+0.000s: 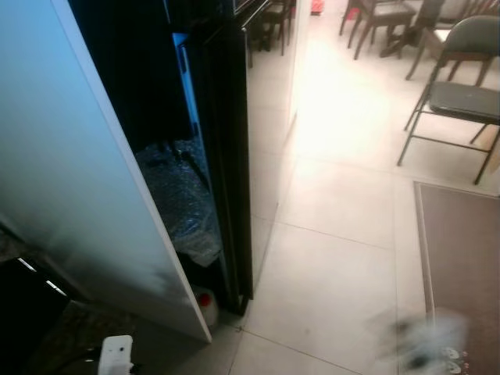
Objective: Restocking fridge
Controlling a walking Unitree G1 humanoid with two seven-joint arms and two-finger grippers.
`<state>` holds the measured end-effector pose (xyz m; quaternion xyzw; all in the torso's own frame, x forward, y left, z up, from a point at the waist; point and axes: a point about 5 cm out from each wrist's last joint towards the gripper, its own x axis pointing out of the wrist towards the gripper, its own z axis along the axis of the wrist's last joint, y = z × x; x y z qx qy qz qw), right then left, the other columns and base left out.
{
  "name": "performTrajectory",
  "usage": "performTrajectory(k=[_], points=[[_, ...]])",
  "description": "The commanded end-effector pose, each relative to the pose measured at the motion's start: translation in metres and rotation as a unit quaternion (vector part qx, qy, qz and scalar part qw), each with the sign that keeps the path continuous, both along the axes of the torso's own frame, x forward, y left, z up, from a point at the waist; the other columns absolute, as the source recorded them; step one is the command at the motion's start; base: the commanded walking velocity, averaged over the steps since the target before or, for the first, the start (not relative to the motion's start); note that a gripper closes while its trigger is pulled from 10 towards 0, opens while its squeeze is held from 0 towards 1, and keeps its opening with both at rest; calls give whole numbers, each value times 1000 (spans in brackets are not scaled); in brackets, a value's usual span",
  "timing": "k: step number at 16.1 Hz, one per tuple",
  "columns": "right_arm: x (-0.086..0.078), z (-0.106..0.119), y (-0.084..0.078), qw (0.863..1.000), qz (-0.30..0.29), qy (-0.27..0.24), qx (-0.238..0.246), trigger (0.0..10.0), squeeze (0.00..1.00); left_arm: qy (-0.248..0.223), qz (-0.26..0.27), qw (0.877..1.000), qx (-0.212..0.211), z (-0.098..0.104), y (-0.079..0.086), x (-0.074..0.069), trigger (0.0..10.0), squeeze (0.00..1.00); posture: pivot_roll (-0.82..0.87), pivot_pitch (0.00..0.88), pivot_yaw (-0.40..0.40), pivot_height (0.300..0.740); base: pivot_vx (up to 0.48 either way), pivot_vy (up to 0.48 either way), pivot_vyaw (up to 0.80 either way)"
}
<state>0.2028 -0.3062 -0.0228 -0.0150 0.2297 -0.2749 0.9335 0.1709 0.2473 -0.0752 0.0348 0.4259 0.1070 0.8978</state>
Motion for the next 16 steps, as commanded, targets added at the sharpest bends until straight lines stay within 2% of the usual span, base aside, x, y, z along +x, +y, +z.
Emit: performTrajectory(k=[1, 2, 4, 5, 7, 9, 10, 13, 15, 16], points=[[11, 4, 10, 999, 18, -26, 4, 10000, 0, 3, -4, 1000, 2, -1, -2, 0, 10000, 0, -48, 0, 44, 740, 0, 0, 0], [15, 8, 11, 999, 27, -35, -5, 10000, 0, 2, -3, 1000, 2, 0, -2, 1, 10000, 0, -46, 0, 44, 740, 0, 0, 0], [41, 30, 23, 990, 95, -92, -53, 10000, 0, 0, 1, 1000, 5, 0, -2, 2, 10000, 0, -41, 0, 43, 740, 0, 0, 0], [48, 39, 28, 985, 107, -123, -65, 10000, 0, 0, 3, 1000, 6, 0, -1, 1, 10000, 0, -41, 0, 43, 740, 0, 0, 0], [67, 69, 45, 954, 183, -194, -134, 10000, 0, 4, 8, 1000, 11, -1, 4, -4, 10000, 0, -43, 0, 46, 740, 0, 0, 0], [78, 89, 60, 938, 198, -250, -138, 10000, 0, 5, 10, 1000, 13, -1, 5, -6, 10000, 0, -46, 0, 45, 740, 0, 0, 0], [86, 108, 74, 920, 209, -295, -149, 10000, 0, 5, 12, 1000, 15, -1, 6, -7, 10000, 0, -42, 0, 44, 740, 0, 0, 0], [94, 145, 96, 892, 203, -374, -153, 10000, 0, 5, 17, 1000, 16, -2, 8, -9, 10000, 0, -41, 0, 43, 740, 0, 0, 0], [94, 173, 116, 864, 230, -412, -178, 10000, 0, 7, 15, 1000, 17, -2, 8, -11, 10000, 0, -47, 0, 45, 740, 0, 0, 0], [94, 188, 121, 854, 228, -432, -179, 10000, 0, 8, 15, 1000, 17, -2, 8, -11, 10000, 0, -52, 0, 48, 740, 0, 0, 0]])
